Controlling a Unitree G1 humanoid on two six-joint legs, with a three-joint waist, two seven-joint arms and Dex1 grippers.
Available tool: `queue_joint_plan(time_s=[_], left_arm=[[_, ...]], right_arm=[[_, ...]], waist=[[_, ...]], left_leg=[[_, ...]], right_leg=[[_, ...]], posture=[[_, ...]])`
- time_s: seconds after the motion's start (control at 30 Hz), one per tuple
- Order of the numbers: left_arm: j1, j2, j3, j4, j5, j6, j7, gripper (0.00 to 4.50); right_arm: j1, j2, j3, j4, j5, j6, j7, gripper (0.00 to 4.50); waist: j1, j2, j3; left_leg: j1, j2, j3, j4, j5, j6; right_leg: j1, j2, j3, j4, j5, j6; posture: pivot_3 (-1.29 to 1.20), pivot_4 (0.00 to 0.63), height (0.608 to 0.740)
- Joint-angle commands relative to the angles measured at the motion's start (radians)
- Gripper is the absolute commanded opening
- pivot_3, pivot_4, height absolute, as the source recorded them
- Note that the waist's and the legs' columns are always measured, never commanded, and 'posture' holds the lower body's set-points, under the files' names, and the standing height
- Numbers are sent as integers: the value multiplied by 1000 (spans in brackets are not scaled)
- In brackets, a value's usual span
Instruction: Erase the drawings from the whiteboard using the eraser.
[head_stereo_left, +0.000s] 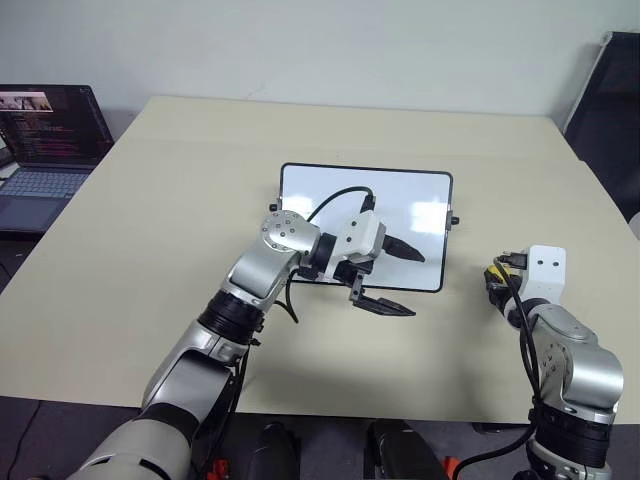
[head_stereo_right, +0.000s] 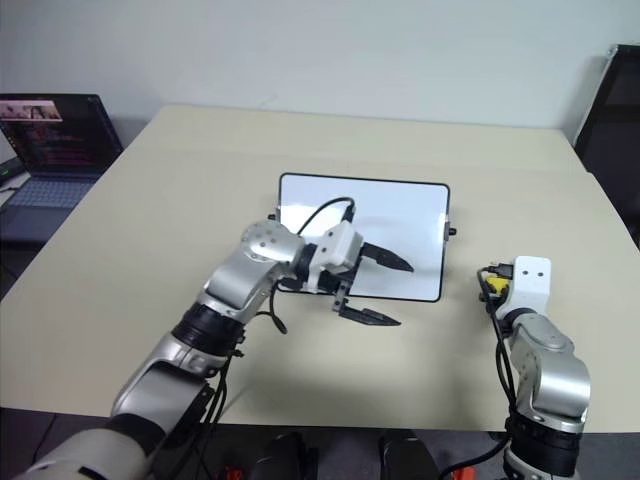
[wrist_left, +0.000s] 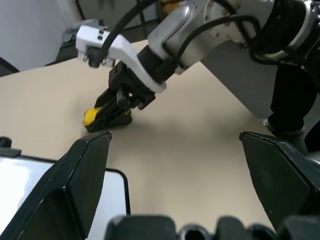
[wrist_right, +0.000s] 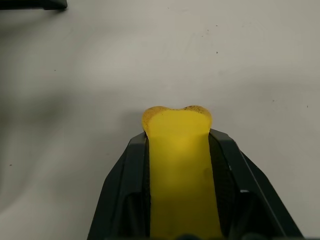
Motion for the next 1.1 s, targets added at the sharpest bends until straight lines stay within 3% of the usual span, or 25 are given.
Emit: queue_joint_plan(time_s=[0.03,0.33,0.37,0.7,0.93,1.03,1.1], left_arm=[[-13,-7,-3,-13,13,-19,1,4500],[5,-7,-4,-40,20,-3,9,4500],[6,-9,-4,-42,20,-1,11,4500],[35,1,39,-92,-7,63,72,4500],[122,32,197,-197,-72,211,263,4500],[230,59,317,-338,-97,315,422,4500],[378,67,445,-483,-112,401,567,4500]], right_arm=[[-10,-25,-5,5,16,-42,-4,1216],[-11,-38,-19,31,50,-71,-16,4329],[-13,-38,-21,33,59,-74,-15,4457],[-3,-70,-17,-105,94,-82,-20,4457],[67,-89,29,-318,224,-32,73,4457],[165,-97,79,-382,242,-142,126,4457],[257,-98,136,-400,186,-325,143,4457]], waist=[[0,0,0],[0,1,0],[0,1,0],[0,3,1],[0,4,0],[-1,4,0],[-1,4,0]], left_leg=[[0,0,0,0,0,0],[0,0,0,0,0,0],[0,0,0,0,0,0],[0,0,0,0,0,0],[0,0,-2,0,0,0],[0,0,-2,0,0,0],[0,1,-2,0,0,0]], right_leg=[[0,0,0,0,0,0],[0,0,0,0,0,0],[0,0,0,0,0,0],[0,0,0,0,0,0],[1,1,-1,1,0,0],[1,1,-1,0,0,1],[1,1,-1,1,-1,1]], posture=[[0,150,740],[0,150,740],[0,150,740],[0,150,740],[0,150,740],[0,150,740],[0,150,740]])
